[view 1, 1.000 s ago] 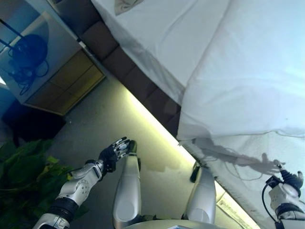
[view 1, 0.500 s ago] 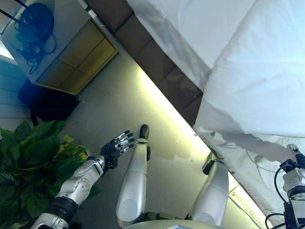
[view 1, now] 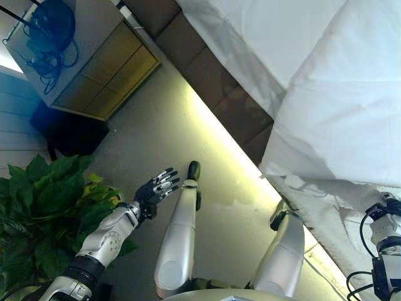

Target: Make the bed neatly

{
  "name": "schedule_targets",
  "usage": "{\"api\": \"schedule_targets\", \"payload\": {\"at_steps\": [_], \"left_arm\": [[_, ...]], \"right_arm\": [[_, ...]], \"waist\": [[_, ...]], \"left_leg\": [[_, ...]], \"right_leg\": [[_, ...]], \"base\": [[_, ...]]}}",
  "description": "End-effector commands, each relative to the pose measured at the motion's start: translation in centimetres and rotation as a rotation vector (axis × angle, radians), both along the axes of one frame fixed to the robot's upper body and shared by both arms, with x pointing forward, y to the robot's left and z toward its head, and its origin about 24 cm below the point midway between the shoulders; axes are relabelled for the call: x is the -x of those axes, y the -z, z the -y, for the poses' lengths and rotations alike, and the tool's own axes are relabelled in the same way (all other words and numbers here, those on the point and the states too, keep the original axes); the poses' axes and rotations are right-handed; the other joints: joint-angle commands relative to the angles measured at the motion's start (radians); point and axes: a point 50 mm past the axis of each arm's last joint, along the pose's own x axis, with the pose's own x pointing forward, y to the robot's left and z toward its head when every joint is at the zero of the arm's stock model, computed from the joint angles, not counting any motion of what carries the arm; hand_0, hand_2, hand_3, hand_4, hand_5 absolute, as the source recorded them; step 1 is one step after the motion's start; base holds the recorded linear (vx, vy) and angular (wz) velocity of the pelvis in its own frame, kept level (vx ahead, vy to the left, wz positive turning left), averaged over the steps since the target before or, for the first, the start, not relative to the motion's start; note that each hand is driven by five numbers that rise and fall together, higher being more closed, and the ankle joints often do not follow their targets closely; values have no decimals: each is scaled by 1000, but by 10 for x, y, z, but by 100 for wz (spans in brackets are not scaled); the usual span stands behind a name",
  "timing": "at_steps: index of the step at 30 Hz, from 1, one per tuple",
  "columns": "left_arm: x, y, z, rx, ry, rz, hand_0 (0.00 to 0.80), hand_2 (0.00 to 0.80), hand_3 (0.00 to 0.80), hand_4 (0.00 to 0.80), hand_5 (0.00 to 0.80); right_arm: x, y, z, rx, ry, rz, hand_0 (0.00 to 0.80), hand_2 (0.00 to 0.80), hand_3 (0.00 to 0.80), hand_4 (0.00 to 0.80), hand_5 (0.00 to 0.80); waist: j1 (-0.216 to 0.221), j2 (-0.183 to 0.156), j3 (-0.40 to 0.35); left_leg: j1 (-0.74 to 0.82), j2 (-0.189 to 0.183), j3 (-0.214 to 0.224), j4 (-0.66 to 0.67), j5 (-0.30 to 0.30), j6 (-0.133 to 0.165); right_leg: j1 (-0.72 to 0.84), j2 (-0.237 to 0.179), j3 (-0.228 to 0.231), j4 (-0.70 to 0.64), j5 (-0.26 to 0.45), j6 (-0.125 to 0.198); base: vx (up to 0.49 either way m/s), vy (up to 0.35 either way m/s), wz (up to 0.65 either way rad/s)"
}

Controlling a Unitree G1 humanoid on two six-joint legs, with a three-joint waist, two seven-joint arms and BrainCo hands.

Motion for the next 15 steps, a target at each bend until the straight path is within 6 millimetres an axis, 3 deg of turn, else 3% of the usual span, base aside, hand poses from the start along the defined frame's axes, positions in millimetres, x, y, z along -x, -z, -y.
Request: {"api": "schedule_targets", "payload": {"at_steps": [1,4,8,15], "left_arm": [[-4,-9,3,74,-11,65,0,0,0,0,0],[-5,-9,2,82,-26,69,0,0,0,0,0],[-4,-8,5,99,-36,75,0,0,0,0,0],[-1,-2,9,130,-67,84,0,0,0,0,0]], "right_arm": [[13,11,-1,42,-31,-111,800,800,800,800,800],[23,39,-20,-5,-75,-230,800,800,800,800,800],[53,74,-40,-86,-101,-400,800,800,800,800,800],[99,111,-66,-209,-147,-646,800,800,800,800,800]], "waist": [[-7,10,-5],[-18,6,-1],[-29,17,8],[-54,35,34]], "left_leg": [[56,29,-31,-71,43,22],[81,30,-31,-87,42,24],[106,30,-27,-110,44,29],[131,24,-8,-141,47,32]], "right_leg": [[-20,-13,4,-181,285,2],[1,-6,6,-195,285,0],[20,1,12,-220,289,3],[44,14,18,-265,299,8]], "base": [[0,0,0],[9,7,-1],[11,38,-4],[-17,50,-4]]}}
